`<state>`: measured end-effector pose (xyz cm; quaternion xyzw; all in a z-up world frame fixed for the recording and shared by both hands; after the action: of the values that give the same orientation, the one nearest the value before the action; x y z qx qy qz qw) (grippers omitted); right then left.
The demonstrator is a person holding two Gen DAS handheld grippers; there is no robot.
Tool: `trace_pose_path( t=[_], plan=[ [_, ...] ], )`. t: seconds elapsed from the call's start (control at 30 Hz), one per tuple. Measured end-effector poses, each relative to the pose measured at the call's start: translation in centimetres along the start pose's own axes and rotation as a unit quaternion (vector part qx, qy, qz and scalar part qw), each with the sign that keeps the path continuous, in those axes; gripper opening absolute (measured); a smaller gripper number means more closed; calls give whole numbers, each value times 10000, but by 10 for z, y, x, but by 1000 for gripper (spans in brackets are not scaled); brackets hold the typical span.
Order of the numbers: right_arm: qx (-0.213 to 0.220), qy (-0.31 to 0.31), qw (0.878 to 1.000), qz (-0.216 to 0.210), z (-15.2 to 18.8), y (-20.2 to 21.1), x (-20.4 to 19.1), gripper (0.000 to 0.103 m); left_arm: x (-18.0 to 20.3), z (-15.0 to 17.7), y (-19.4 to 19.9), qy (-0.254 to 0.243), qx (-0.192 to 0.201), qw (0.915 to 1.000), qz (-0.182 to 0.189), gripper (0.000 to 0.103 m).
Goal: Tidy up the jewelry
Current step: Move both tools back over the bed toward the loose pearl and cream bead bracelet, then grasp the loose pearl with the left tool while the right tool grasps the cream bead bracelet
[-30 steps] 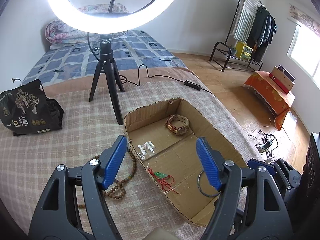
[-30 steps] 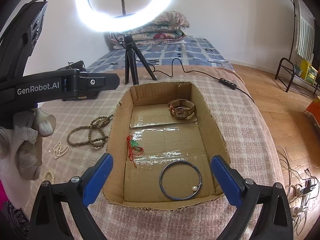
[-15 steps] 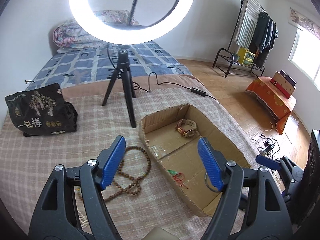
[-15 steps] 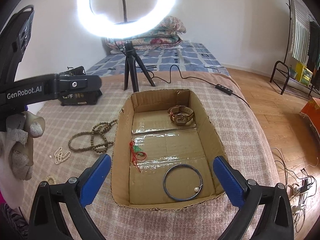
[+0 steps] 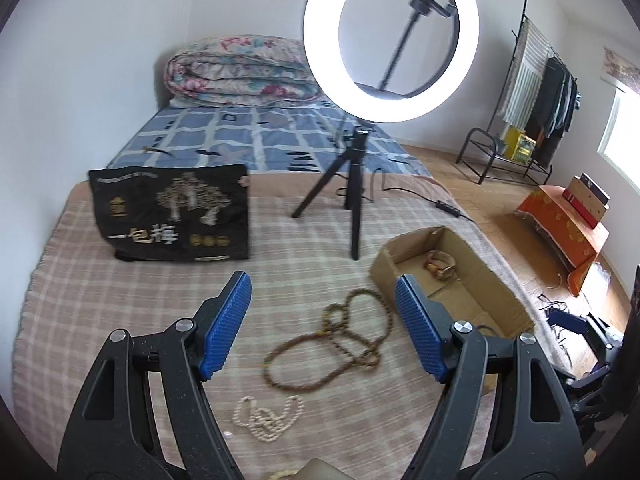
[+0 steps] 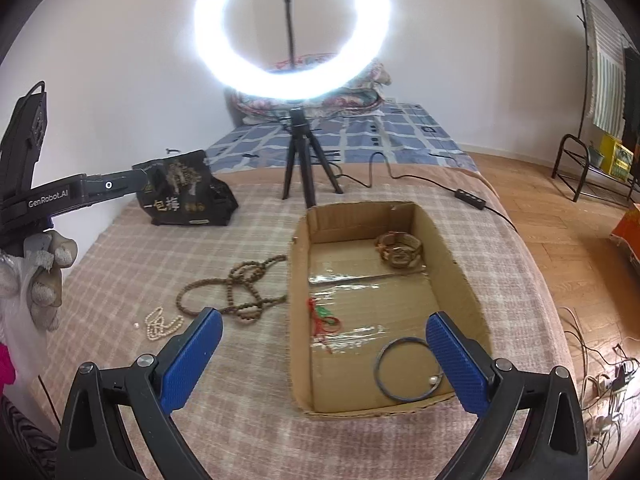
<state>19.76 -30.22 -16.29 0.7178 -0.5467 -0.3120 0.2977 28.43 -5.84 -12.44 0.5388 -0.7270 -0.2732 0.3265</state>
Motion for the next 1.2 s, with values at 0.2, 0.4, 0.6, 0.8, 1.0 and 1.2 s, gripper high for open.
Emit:
trace_pose_path(
  t=[0.2, 0.4, 0.6, 0.8, 1.0, 1.2],
  plan=[
    [73, 477, 9987, -139, 9, 1, -47, 103, -36, 30, 5, -95, -229, 9995, -185, 77],
    [-66, 947, 9947, -389, 29, -4, -96, 103, -53, 57, 3, -290, -481, 9981, -239, 73],
    [-318, 1291, 9888, -679, 50, -13, -135, 102, -66, 84, -9, -321, -896, 9954, -139, 47],
    [-643, 1552, 9814, -924, 71, -29, -162, 99, -77, 114, -24, -283, -1267, 9915, -28, 36],
    [-1027, 1662, 9754, -1022, 84, -55, -177, 92, -89, 139, -40, -139, -1578, 9874, 43, 29],
    [-1405, 1715, 9700, -998, 94, -81, -188, 81, -95, 155, -54, -71, -1783, 9839, 101, 29]
  ],
)
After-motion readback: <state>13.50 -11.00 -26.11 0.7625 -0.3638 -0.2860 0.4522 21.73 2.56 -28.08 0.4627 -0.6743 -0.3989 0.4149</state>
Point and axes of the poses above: each gripper's, at about its wrist camera, not at the fingertips, and y roughly against the way its jaws point, x to its right, z to its underside, the point moved 10 cm from there along -y, roughly the way its jaws point, and after that the axes turned 10 degrees about -x, right-handed, at the moved point
